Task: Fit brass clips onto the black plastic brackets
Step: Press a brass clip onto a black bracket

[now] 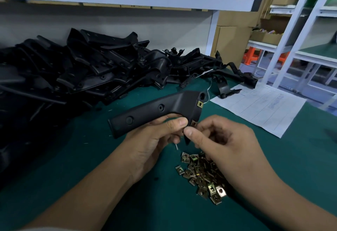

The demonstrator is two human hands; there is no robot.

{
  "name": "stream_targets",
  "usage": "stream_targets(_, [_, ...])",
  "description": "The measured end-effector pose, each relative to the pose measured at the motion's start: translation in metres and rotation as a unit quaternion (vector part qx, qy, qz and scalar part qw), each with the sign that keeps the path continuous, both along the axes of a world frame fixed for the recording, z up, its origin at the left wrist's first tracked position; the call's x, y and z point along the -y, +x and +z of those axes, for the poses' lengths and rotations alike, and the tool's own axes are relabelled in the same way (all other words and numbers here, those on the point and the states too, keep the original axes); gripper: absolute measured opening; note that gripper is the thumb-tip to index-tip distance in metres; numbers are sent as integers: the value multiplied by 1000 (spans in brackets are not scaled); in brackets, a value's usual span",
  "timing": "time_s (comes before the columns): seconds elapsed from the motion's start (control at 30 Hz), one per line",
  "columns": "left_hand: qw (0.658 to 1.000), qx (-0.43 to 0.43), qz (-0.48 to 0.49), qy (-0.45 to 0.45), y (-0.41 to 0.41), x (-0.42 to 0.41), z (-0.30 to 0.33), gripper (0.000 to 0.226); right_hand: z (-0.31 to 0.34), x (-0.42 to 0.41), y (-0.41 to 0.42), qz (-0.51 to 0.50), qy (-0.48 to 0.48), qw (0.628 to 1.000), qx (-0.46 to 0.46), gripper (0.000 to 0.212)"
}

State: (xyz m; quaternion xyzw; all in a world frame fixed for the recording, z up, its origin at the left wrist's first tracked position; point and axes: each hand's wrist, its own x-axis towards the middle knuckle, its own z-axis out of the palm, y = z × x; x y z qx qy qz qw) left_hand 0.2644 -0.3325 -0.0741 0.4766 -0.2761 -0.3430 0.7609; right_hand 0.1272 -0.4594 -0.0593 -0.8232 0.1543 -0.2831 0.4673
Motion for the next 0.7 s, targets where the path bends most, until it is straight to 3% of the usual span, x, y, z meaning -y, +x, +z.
stream_targets(0.3, [999,-1,-28,43,-2,5,-1,10,-2,-5,1,-32,-21,999,0,35])
stream_targets(0.43, [998,11,-45,53,-1,6,-2,13,-5,1,1,2,-4,1000,6,36])
stream_targets(0.5, [998,-10,-50,39,2,4,-1,4,-4,3,5,40,42,998,20,35])
stream_targets(0.57, [997,-32,-65,19,9,2,-3,16,-1,7,8,91,127,987,28,35])
stream_targets(0.7, [995,5,-98,-5,5,-3,-2,33,24,6,-9,167,246,954,40,32])
